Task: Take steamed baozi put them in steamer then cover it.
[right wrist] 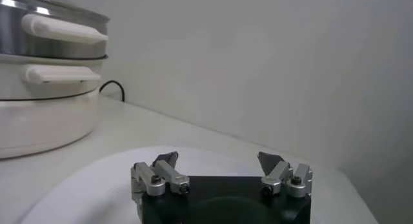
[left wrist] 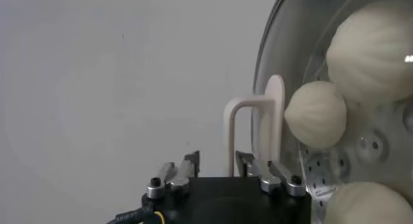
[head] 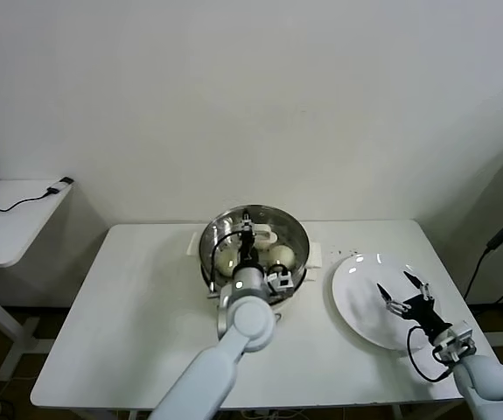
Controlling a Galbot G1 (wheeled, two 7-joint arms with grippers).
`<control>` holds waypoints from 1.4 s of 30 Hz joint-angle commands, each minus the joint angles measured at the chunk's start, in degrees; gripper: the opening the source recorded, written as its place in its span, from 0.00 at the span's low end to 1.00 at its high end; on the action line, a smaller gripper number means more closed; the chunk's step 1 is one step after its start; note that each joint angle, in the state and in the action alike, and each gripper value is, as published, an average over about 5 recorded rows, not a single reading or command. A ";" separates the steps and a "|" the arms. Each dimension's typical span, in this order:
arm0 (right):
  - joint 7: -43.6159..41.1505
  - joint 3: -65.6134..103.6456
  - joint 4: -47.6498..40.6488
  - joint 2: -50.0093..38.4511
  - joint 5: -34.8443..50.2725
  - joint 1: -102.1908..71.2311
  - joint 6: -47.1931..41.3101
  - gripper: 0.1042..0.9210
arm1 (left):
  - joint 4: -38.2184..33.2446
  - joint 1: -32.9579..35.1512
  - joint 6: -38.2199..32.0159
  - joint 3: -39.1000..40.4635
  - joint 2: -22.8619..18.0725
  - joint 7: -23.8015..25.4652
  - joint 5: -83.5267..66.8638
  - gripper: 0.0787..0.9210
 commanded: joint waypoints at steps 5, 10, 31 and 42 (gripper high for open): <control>-0.16 0.28 -0.22 -0.04 -0.15 0.25 -0.11 0.88 | -11.63 3.12 2.80 1.52 5.10 1.43 -6.03 0.65; -0.18 0.50 -0.27 -0.04 -0.19 0.28 -0.31 0.88 | -16.30 6.21 2.67 1.49 6.96 -0.80 -9.75 0.81; 3.36 3.18 8.39 1.88 -1.17 -2.98 -6.81 0.88 | -31.48 35.92 -26.46 -33.98 14.00 -23.12 -61.76 0.88; 4.28 3.97 15.70 4.60 -2.78 -5.05 -6.69 0.88 | -28.96 51.49 -42.48 -53.62 5.80 -13.98 -97.32 0.88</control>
